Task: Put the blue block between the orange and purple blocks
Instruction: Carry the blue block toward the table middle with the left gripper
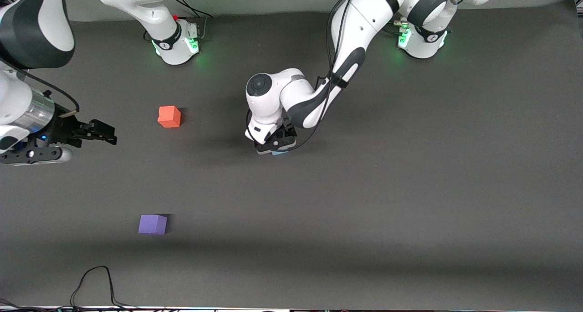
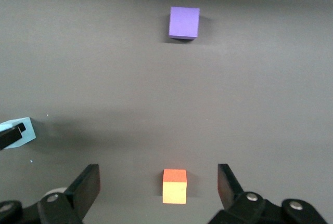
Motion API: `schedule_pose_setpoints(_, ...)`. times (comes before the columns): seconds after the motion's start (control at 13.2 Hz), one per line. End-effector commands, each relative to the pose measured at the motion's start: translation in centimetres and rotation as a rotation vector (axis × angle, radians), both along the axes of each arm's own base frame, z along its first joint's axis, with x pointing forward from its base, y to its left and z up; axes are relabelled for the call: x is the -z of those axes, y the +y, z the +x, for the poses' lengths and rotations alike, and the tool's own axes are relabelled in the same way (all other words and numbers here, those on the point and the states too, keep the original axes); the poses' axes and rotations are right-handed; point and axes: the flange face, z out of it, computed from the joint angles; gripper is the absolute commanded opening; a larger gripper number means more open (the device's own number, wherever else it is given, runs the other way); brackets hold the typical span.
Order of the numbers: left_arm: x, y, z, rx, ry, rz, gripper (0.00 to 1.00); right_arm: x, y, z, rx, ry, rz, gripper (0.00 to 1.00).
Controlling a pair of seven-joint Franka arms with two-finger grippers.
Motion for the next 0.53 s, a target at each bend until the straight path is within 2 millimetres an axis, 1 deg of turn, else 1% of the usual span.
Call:
schedule_pose_setpoints(0.0, -6.2, 2.8, 3.4, -0.007, -0.022, 0.001, 1.0, -0.5, 2.6, -0.2, -0.047, 0.0, -0.008, 1.0)
schedule_pose_setpoints(0.08, -8.3, 4.3, 4.7, -0.014, 0.002, -0.005, 1.0, -0.5, 4.7, -0.4, -0.077, -0.003, -0.006, 1.0)
schedule_pose_setpoints(0.15, -11.7, 6.9, 6.9, -0.02, 0.022, -0.037, 1.0, -0.6, 7.5, -0.8, -0.123, -0.006, -0.004, 1.0)
schedule_pose_setpoints(0.23, -14.6, 10.1, 8.9, -0.009, 0.053, -0.061, 1.0, -0.4, 10.4, -1.2, -0.162, -0.009, 0.0, 1.0)
schedule_pose_setpoints(0.3, -17.0, 14.2, 11.0, -0.001, 0.093, -0.082, 1.0, 0.7, 13.0, -1.3, -0.179, 0.006, 0.01, 1.0)
schedule_pose_setpoints(0.38, -19.4, 18.1, 12.7, 0.019, 0.129, -0.114, 1.0, 1.6, 15.4, -1.5, -0.172, 0.018, 0.032, 1.0)
schedule_pose_setpoints(0.45, -21.3, 22.8, 14.5, 0.034, 0.159, -0.13, 1.0, 2.7, 17.2, -1.3, -0.172, 0.023, 0.054, 1.0)
